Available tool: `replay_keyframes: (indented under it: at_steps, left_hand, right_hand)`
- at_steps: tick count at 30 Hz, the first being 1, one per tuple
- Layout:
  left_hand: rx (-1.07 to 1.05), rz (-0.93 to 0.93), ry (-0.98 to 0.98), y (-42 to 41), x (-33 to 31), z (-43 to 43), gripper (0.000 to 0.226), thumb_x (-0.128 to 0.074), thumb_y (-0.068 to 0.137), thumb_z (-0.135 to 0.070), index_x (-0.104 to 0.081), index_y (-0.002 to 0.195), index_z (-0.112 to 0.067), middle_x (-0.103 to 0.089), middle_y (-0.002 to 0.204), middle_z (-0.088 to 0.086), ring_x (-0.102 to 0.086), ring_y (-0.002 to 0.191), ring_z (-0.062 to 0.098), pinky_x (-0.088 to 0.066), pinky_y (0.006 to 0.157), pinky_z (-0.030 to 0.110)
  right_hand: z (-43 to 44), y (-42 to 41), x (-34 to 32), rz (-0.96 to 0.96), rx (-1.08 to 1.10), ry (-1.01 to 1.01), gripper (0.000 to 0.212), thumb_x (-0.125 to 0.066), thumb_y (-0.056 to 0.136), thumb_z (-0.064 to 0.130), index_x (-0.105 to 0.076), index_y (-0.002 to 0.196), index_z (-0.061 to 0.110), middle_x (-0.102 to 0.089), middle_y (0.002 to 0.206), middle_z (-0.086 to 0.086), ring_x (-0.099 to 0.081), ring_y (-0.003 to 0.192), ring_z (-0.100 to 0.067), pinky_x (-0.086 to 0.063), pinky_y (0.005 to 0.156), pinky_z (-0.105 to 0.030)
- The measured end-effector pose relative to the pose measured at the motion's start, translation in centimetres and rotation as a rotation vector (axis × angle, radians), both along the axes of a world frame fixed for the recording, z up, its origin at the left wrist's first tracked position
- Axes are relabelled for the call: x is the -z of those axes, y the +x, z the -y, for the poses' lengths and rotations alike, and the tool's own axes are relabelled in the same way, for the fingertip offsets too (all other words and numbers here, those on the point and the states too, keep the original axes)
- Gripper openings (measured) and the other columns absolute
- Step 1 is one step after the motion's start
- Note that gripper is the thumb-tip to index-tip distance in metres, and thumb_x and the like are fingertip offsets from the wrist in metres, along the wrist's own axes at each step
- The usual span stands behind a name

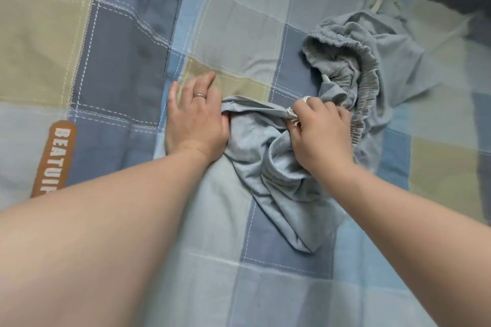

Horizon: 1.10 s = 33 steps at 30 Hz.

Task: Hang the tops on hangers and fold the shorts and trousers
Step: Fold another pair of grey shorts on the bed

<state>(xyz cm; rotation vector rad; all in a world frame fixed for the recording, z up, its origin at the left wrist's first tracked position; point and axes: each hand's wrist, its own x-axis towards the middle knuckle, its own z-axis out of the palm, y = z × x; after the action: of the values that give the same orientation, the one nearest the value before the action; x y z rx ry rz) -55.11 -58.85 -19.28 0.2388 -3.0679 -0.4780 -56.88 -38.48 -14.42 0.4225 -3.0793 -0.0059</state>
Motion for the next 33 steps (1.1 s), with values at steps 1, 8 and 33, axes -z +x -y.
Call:
replay_keyframes:
  at_steps: [1,8,33]
  left_hand:
    - [0.012,-0.001,0.009,0.3,-0.1,0.0,0.047,-0.048,0.089,-0.026,-0.053,0.133,-0.011,-0.035,0.158,0.001,-0.027,0.145,0.026,-0.008,0.123,0.045]
    - [0.171,0.099,0.141,12.9,-2.0,0.7,0.042,-0.056,0.082,-0.009,-0.059,0.124,-0.006,-0.039,0.156,0.006,-0.035,0.137,0.032,-0.019,0.116,0.041]
    - [0.204,0.362,0.738,40.7,-42.0,14.9,0.032,-0.048,0.081,0.001,-0.057,0.091,-0.028,-0.060,0.084,-0.008,-0.052,0.079,0.011,-0.036,0.063,0.023]
  right_hand:
    - [0.2,1.3,-0.1,-0.006,0.017,-0.008,0.018,-0.055,0.095,0.028,-0.060,0.106,0.014,-0.060,0.114,-0.008,-0.052,0.104,-0.034,-0.026,0.092,-0.042]
    - [1.1,13.2,-1.2,0.148,0.255,-0.122,0.015,-0.055,0.093,0.020,-0.060,0.106,0.015,-0.059,0.117,-0.007,-0.052,0.106,-0.035,-0.030,0.089,-0.042]
    - [13.4,41.8,-39.6,0.295,0.531,-0.495,0.005,-0.056,0.096,0.012,-0.057,0.091,0.011,-0.051,0.103,-0.006,-0.055,0.091,-0.036,-0.047,0.076,-0.046]
